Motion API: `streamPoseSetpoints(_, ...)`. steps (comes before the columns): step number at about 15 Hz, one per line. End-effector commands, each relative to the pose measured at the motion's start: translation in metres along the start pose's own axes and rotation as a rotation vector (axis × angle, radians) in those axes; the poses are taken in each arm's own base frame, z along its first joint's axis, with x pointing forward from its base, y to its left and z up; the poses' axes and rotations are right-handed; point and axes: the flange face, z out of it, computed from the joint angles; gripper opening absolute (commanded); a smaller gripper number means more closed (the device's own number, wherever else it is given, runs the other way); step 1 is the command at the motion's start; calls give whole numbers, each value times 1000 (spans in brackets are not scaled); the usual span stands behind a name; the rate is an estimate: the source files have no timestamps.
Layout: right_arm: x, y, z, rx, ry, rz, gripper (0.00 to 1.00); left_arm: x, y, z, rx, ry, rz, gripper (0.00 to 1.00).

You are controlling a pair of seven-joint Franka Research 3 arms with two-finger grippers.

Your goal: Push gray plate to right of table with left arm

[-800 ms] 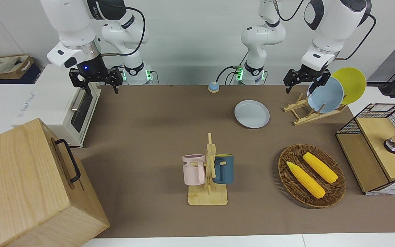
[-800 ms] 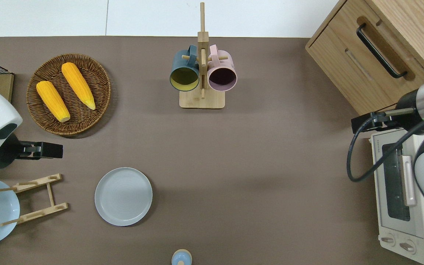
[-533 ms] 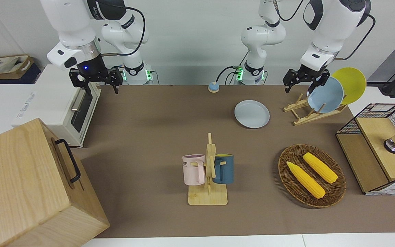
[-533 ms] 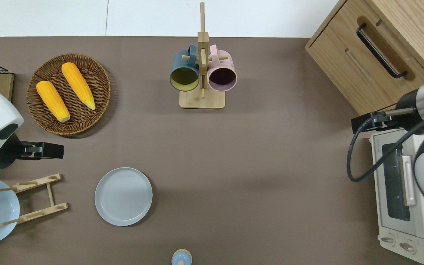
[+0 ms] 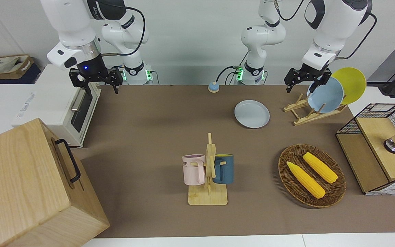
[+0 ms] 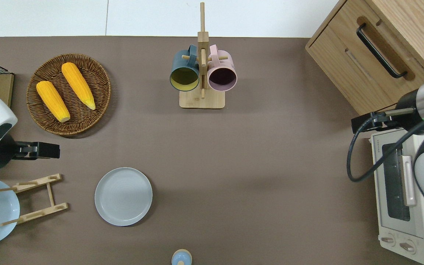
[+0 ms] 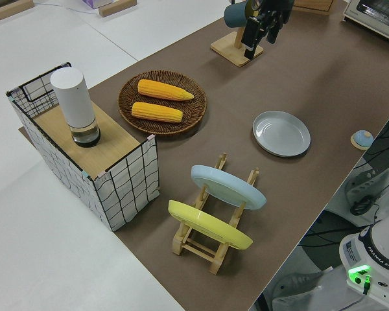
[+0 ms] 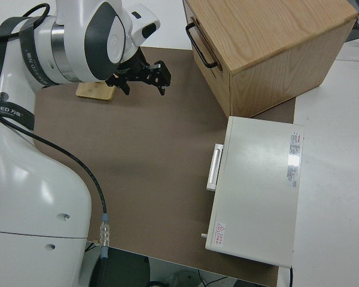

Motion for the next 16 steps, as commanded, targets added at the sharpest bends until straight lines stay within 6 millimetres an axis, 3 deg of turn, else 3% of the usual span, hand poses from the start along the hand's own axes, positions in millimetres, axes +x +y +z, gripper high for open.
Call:
streamPoseSetpoints(1,-3,0,-3,6,-3,4,983,-12,-1,-7,-4,-16,-14,993)
streamPoseSetpoints(11,-3,0,-3,6,-3,6,983,-43,1,28,-14,-55,-14,993)
streamPoseSetpoints(16,-3,0,-3,6,-3,4,983,-56,-1,67,-10,-30,-20,993)
